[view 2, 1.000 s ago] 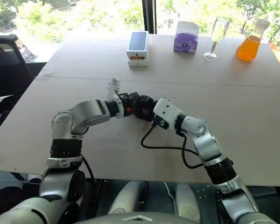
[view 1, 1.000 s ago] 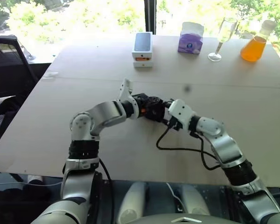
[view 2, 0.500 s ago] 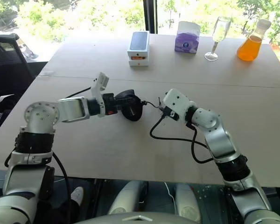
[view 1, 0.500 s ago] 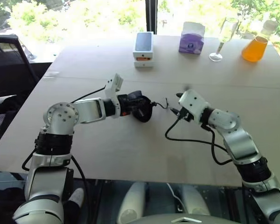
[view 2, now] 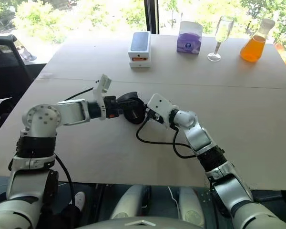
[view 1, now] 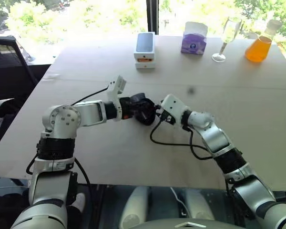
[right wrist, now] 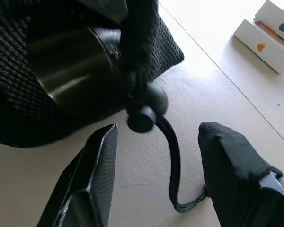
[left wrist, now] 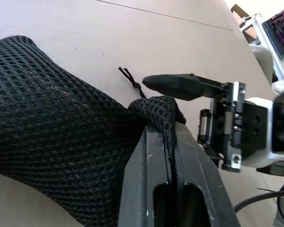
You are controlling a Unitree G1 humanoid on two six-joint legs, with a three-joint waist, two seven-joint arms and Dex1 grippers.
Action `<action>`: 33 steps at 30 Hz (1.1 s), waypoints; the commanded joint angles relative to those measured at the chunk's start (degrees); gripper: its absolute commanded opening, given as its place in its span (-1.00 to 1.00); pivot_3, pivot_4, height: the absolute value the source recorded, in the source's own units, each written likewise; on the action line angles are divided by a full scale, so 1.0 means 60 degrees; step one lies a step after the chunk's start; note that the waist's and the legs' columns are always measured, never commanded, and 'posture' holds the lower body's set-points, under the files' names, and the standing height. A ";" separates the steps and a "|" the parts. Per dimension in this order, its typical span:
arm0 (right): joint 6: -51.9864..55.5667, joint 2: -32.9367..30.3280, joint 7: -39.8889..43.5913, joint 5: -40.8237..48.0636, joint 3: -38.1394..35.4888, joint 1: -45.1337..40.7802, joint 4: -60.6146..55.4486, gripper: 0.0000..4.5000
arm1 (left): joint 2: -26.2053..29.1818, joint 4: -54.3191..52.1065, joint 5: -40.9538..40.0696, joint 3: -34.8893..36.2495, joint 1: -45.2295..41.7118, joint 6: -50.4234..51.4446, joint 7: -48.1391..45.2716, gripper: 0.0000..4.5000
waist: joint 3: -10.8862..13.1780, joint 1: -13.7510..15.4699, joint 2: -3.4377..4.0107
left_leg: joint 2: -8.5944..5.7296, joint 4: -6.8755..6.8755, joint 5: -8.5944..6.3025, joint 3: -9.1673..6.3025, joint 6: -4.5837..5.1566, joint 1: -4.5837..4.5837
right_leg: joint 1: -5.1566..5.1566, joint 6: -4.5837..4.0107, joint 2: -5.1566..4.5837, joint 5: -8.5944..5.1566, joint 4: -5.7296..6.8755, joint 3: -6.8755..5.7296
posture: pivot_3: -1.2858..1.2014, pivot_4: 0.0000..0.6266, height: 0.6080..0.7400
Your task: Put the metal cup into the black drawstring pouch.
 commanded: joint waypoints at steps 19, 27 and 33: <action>-0.0377 -0.1086 -0.0473 -0.0567 -0.0895 0.0003 -0.0813 -1.00 | 0.1088 -0.1912 0.2442 -0.0559 0.1078 -0.1752 -0.3390 -0.26 | 0.0002 0.0007 0.0004 | 0.0000 -0.0005 0.0000 0.0005 0.0000 0.0004 | 0.0001 -0.0002 -0.0001 0.0000 0.0001 0.0004 | 0.03 -0.52 1.00; 0.0104 -0.1317 -0.0313 -0.0724 -0.0896 -0.0032 -0.1942 -1.00 | 0.1500 -0.2287 0.2722 -0.0797 0.0553 -0.2577 -0.5869 0.96 | 0.0016 0.0005 0.0014 | 0.0003 -0.0006 -0.0001 0.0003 0.0001 -0.0004 | -0.0003 -0.0002 -0.0001 -0.0001 -0.0001 0.0001 | 0.03 -0.52 1.00; 0.0653 -0.1346 -0.0162 -0.0697 -0.0932 -0.0099 -0.2827 -1.00 | 0.0782 -0.1600 0.4160 -0.1426 -0.0260 -0.3347 -0.5443 0.96 | 0.0018 0.0030 0.0017 | 0.0000 -0.0003 -0.0002 0.0004 0.0005 -0.0002 | 0.0001 -0.0001 0.0003 -0.0001 0.0000 -0.0002 | 0.03 -0.52 1.00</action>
